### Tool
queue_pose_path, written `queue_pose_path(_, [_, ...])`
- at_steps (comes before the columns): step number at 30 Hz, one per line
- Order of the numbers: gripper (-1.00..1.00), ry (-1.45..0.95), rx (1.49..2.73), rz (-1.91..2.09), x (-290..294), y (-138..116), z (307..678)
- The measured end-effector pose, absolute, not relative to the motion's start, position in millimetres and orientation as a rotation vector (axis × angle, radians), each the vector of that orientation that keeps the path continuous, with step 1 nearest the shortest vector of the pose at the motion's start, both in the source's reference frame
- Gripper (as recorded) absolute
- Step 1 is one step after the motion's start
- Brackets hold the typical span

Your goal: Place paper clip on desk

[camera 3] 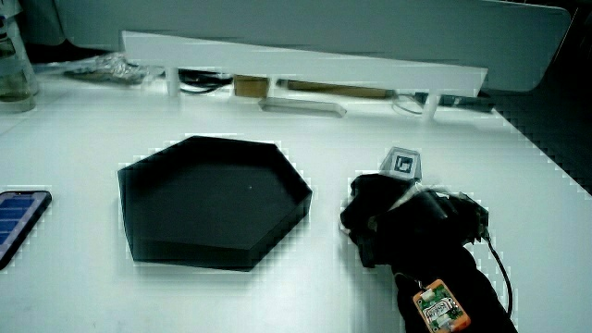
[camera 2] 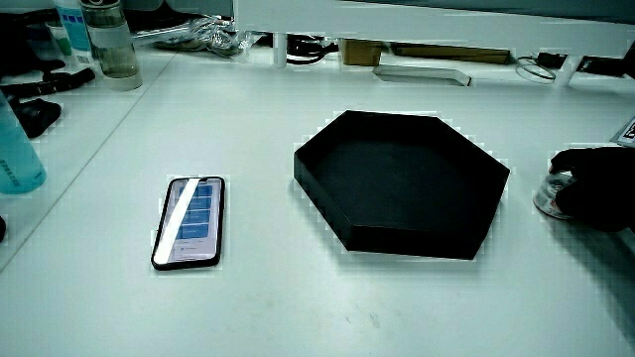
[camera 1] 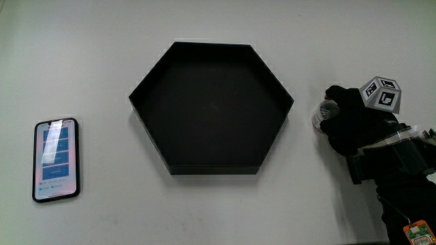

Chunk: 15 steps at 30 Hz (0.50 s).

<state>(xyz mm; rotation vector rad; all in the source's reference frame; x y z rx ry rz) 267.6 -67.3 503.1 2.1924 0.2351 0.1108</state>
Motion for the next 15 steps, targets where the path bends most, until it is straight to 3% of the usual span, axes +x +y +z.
queue_pose_path(6, [-1.0, 0.193, 2.146, 0.228, 268.6, -63.7, 496.5])
queue_pose_path(15, [-1.0, 0.252, 2.382, 0.243, 273.8, -64.6, 466.1])
